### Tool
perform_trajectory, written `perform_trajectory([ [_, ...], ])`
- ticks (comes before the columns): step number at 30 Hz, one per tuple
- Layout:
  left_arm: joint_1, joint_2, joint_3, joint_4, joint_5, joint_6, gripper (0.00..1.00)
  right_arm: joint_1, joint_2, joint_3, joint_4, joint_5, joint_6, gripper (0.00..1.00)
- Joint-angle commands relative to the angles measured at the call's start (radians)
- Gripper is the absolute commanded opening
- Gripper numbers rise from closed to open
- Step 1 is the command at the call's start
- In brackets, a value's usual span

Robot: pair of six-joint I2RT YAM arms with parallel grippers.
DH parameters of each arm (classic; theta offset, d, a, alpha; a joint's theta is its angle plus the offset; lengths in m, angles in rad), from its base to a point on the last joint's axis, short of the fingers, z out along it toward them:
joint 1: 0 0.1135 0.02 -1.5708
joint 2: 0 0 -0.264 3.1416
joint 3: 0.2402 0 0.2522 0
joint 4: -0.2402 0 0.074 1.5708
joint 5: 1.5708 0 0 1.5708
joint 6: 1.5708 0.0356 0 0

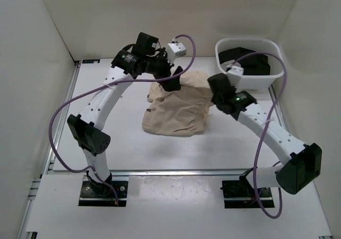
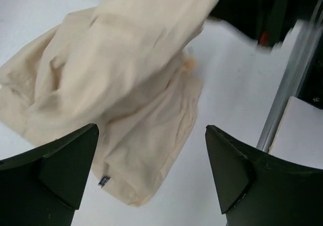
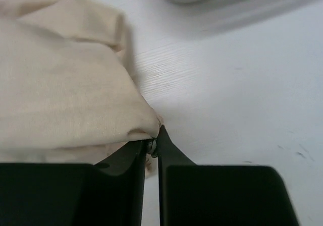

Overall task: Fold and stack the trousers
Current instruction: Flatten the trousers out

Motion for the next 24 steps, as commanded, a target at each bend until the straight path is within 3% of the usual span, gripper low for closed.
perform_trajectory([
  [1, 0.089, -0.136, -0.058, 0.028, -0.063, -0.005, 0.98, -0.177, -0.062, 0.045, -0.163, 0.057, 0.139, 0.00],
  [2, 0.110, -0.147, -0.077, 0.037, -0.079, -0.014, 0.98, -0.215, -0.032, 0.066, -0.195, 0.057, 0.139, 0.00],
  [3, 0.133, -0.156, -0.129, 0.051, -0.092, -0.014, 0.98, -0.257, -0.009, 0.095, -0.251, -0.016, 0.129, 0.14],
  [5, 0.133, -0.170, -0.195, 0.051, -0.157, -0.014, 0.98, -0.392, 0.104, 0.212, -0.293, -0.195, 0.018, 0.71],
  [6, 0.133, -0.179, -0.267, 0.063, -0.178, -0.014, 0.98, -0.441, 0.153, 0.271, -0.386, -0.319, -0.015, 0.93],
  [7, 0.133, -0.179, -0.301, 0.063, -0.198, -0.014, 0.98, -0.429, 0.234, 0.343, -0.451, -0.374, -0.015, 0.99],
  [8, 0.133, -0.179, -0.333, 0.072, -0.220, -0.014, 0.96, -0.401, 0.247, 0.429, -0.492, -0.286, -0.026, 0.99],
  [10, 0.146, -0.179, -0.409, 0.073, -0.255, -0.014, 0.94, -0.305, 0.191, 0.416, -0.514, -0.151, 0.002, 0.99],
  [11, 0.161, -0.179, -0.428, 0.085, -0.255, -0.014, 0.87, -0.288, 0.156, 0.386, -0.514, -0.126, 0.029, 0.99],
  [15, 0.225, -0.202, -0.451, 0.105, -0.192, -0.014, 0.68, -0.278, -0.074, 0.063, -0.338, -0.286, 0.235, 0.99],
  [16, 0.238, -0.202, -0.451, 0.114, -0.180, -0.014, 0.68, -0.289, -0.149, -0.085, -0.286, -0.348, 0.338, 0.98],
  [19, 0.248, -0.162, -0.451, 0.114, -0.180, -0.005, 0.68, -0.298, -0.251, -0.283, -0.234, -0.373, 0.500, 0.96],
  [22, 0.248, -0.076, -0.438, 0.105, -0.180, -0.005, 0.73, -0.346, -0.273, -0.446, -0.183, -0.400, 0.554, 0.95],
  [24, 0.238, -0.003, -0.418, 0.096, -0.153, -0.005, 0.79, -0.380, -0.273, -0.527, -0.061, -0.435, 0.542, 0.94],
])
